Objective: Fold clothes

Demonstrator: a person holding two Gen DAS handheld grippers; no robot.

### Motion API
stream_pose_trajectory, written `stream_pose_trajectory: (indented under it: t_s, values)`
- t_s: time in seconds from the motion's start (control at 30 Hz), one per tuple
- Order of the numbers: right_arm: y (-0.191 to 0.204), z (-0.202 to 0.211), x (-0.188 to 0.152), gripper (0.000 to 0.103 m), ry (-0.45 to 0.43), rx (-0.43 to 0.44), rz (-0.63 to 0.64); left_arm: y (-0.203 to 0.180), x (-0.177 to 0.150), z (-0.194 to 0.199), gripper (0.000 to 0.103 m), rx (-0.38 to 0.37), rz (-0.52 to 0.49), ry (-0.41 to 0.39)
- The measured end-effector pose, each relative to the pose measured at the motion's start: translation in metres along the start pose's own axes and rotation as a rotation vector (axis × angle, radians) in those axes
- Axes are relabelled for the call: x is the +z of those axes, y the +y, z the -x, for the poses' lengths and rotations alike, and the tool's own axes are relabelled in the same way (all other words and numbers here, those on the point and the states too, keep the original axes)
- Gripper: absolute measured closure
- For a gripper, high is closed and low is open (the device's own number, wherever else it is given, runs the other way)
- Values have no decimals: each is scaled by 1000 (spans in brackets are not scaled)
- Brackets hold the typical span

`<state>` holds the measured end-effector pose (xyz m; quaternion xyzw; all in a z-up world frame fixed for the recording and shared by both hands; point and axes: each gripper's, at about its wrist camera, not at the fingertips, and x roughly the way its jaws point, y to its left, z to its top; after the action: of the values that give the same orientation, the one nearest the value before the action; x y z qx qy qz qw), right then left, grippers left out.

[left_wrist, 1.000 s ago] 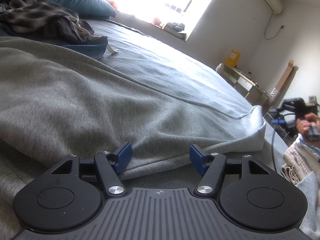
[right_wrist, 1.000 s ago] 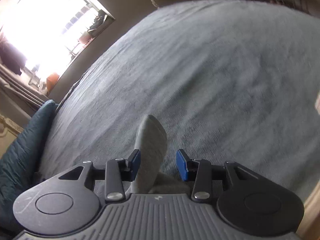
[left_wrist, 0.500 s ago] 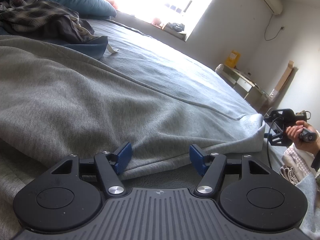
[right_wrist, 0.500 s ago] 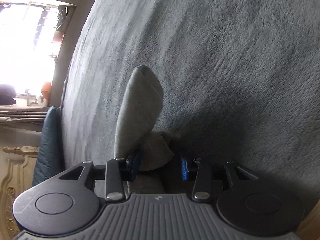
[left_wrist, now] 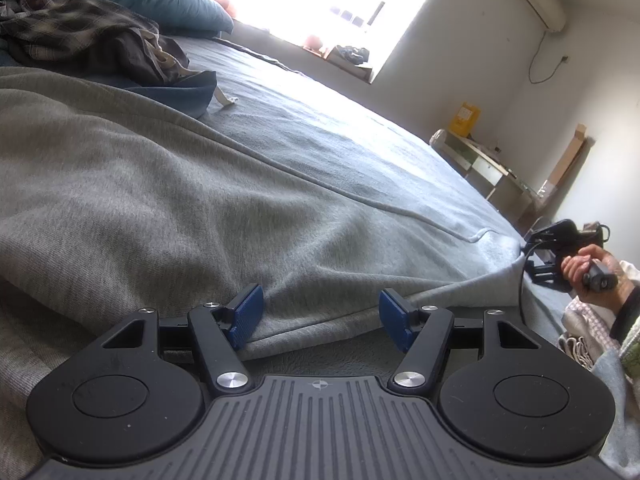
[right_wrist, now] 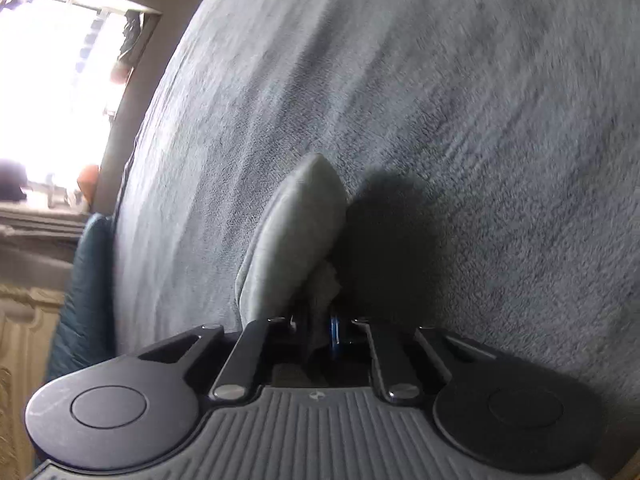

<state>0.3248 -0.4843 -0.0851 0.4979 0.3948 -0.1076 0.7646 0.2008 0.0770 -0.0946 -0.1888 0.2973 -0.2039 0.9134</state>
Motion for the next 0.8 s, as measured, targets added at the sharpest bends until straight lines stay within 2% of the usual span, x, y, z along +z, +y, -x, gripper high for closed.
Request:
stream_pose_trajectory:
  t_s: [0.13,0.2,0.23,0.33,0.43,0.5,0.57,0.63,0.77,0.8]
  values:
    - [36,58,-7,94,-146,-55,244,0,0,0,39,-1,2,1]
    - [51,93,-15,94,-229,-108,377,1,0,0,39,-1,2,1]
    - [53,106,-18,94,-243,-133,418,1,0,0,39,-1,1,1]
    - [45,119,-26,94,-227,-231,475,1,0,1,39,-1,1,1]
    - [19,97,-37,94,-140,-376,489,1,0,1,39,-2,2,1]
    - [5,95,-46,94,-117,-421,504,1,0,1,39,-2,3,1]
    - [-2,103,-48,93,-110,-422,498,0,0,1,39,-2,3,2]
    - [-5,115,-46,87,-105,-428,487,0,0,1,39,-2,2,2]
    - [6,153,-40,86,-193,-446,502,0,0,1,39,-1,0,3]
    - [11,147,-38,86,-180,-421,517,0,0,1,39,-1,0,3]
